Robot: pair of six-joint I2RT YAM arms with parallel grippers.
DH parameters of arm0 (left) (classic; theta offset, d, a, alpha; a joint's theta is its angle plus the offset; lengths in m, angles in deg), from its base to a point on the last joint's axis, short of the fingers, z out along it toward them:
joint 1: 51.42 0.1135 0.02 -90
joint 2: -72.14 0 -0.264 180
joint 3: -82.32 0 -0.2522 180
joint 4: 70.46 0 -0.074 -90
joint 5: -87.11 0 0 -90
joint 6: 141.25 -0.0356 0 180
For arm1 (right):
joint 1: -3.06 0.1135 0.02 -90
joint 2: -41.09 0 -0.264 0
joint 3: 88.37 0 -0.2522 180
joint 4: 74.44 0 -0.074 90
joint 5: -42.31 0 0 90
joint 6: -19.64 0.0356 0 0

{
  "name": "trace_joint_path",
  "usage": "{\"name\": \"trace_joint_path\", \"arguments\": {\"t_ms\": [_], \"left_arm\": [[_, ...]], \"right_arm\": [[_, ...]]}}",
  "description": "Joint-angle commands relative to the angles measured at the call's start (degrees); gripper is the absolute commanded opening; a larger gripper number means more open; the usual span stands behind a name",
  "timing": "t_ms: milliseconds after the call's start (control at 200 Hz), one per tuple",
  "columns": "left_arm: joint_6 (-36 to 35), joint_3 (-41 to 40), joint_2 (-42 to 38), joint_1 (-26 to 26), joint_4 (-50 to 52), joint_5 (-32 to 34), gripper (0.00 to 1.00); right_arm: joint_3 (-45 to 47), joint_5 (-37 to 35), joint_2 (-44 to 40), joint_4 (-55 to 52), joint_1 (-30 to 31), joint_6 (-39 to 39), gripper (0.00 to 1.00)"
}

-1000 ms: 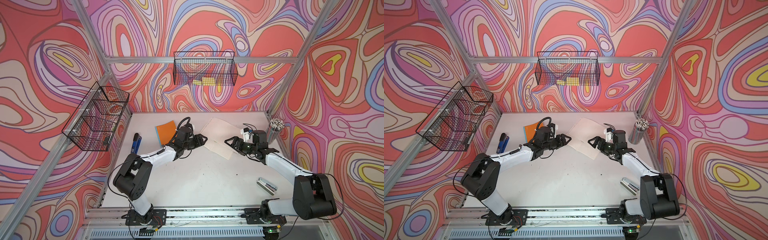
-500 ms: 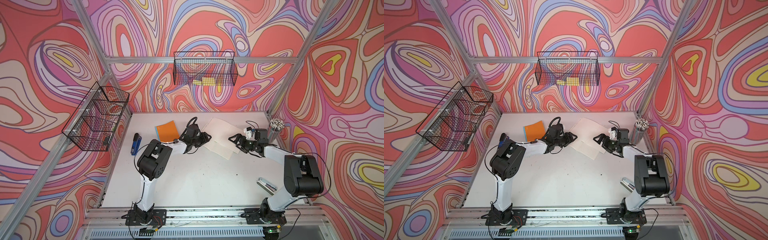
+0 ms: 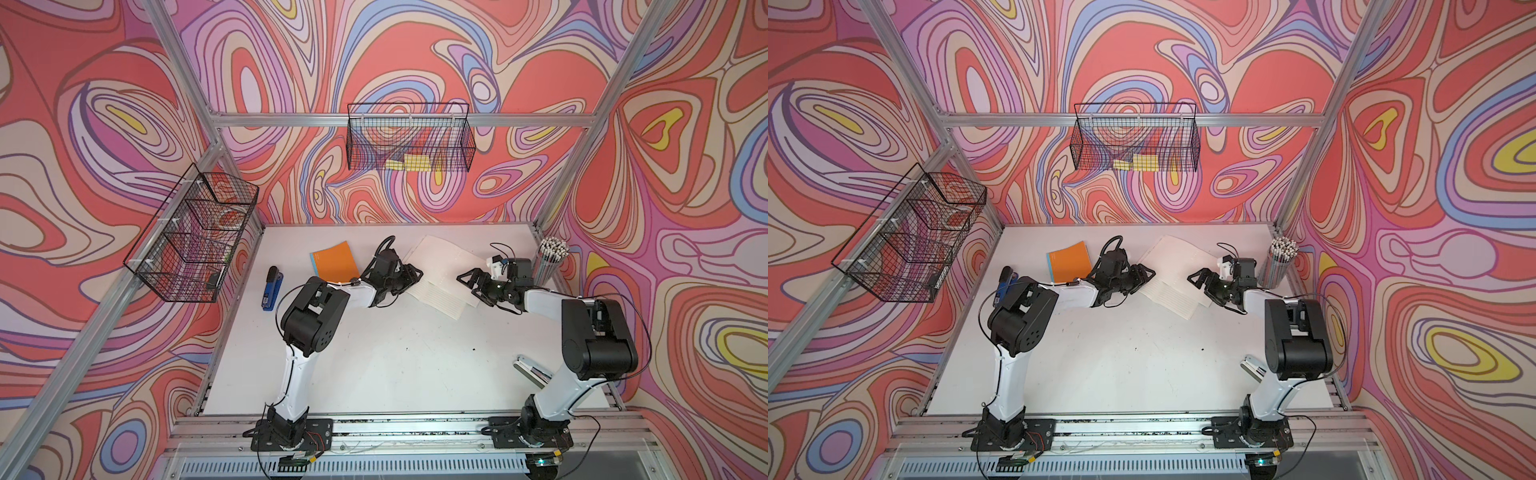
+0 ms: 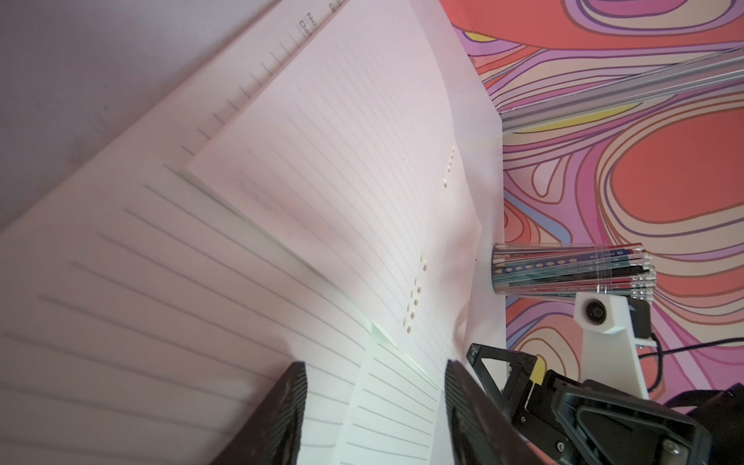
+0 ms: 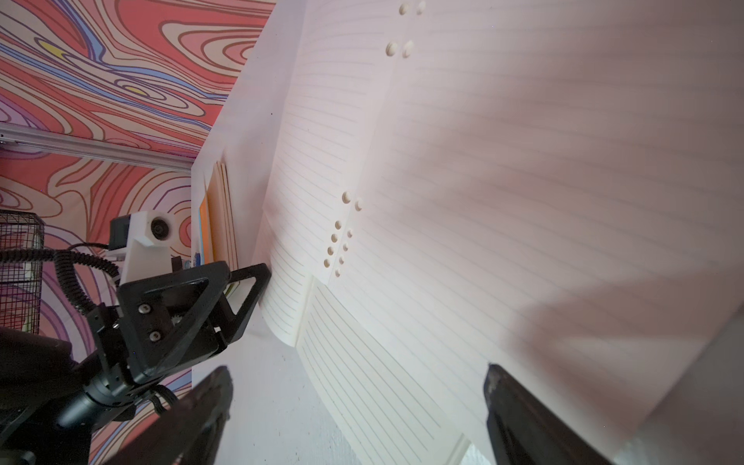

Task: Close the notebook
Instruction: Close the notebook at the center of the board.

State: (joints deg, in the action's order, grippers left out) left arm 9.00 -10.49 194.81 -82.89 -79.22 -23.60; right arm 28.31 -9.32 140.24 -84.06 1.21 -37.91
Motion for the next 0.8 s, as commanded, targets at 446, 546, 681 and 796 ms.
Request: {"name": "trace_joint_path", "arguments": {"t_ms": [446,546,681,796], "left_arm": [[5.6,0.9,3.1,-0.4,-3.0,5.9,0.56],[6.4,1.5,3.5,-0.6,-2.5,6.8,0.56],[9.8,1.9,4.8,-1.3,-4.3,8.1,0.55],[12.1,3.7,6.3,-2.0,-5.3,8.4,0.53]], "right_arm": [[2.9,0.7,2.0,2.0,-0.4,1.1,0.98],[3.4,1.0,2.0,2.2,-0.4,1.1,0.98],[3.9,1.2,2.0,2.4,-0.4,1.3,0.99],[4.0,1.3,2.1,2.5,-0.4,1.3,0.98]]}}
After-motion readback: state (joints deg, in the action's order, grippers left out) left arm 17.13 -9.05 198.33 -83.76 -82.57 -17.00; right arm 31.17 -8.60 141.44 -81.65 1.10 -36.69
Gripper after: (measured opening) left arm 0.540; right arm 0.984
